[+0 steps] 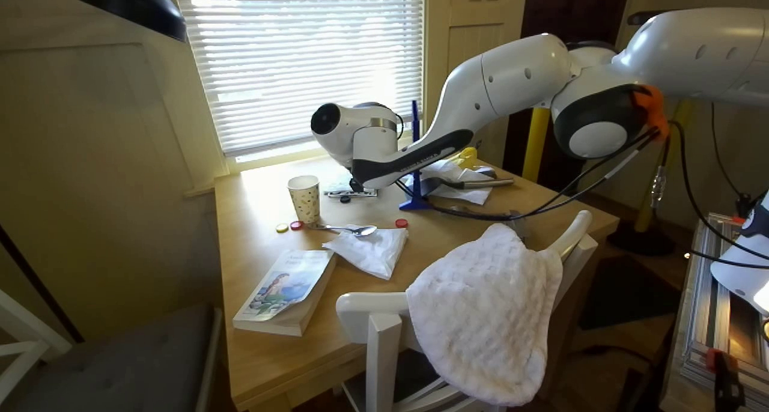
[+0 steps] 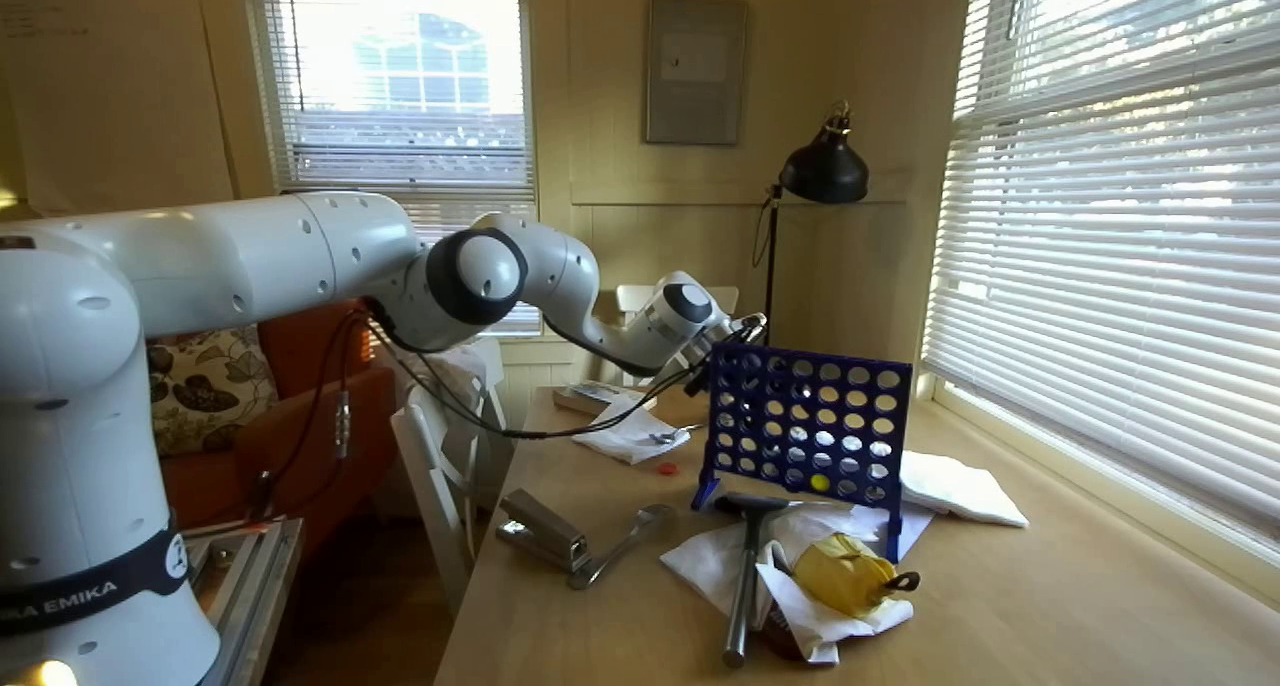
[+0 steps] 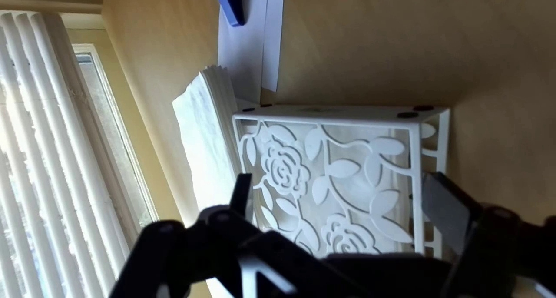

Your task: Move the blue gameboard to the right then move the napkin holder to the left.

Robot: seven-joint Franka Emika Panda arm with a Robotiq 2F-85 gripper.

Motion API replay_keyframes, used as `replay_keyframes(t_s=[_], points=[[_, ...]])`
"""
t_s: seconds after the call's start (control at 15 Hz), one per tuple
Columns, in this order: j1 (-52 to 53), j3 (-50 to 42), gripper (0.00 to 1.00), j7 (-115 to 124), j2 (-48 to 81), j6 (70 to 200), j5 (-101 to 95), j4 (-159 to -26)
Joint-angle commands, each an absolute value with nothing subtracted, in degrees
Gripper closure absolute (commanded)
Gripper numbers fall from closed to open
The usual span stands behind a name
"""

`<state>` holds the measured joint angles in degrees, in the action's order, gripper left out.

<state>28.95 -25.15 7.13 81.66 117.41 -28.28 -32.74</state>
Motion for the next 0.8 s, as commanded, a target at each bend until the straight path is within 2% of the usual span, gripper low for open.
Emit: replay_keyframes(t_s=[0.0, 0.67, 0.73], points=[[29.37, -24.43, 0.00, 6.75, 81.53, 116.73, -27.69, -32.78], [29.42, -28.90, 0.00, 9.87, 85.92, 120.19, -30.66, -30.92], [29.65, -29.83, 0.05, 10.57, 86.40, 120.49, -31.07, -30.73]])
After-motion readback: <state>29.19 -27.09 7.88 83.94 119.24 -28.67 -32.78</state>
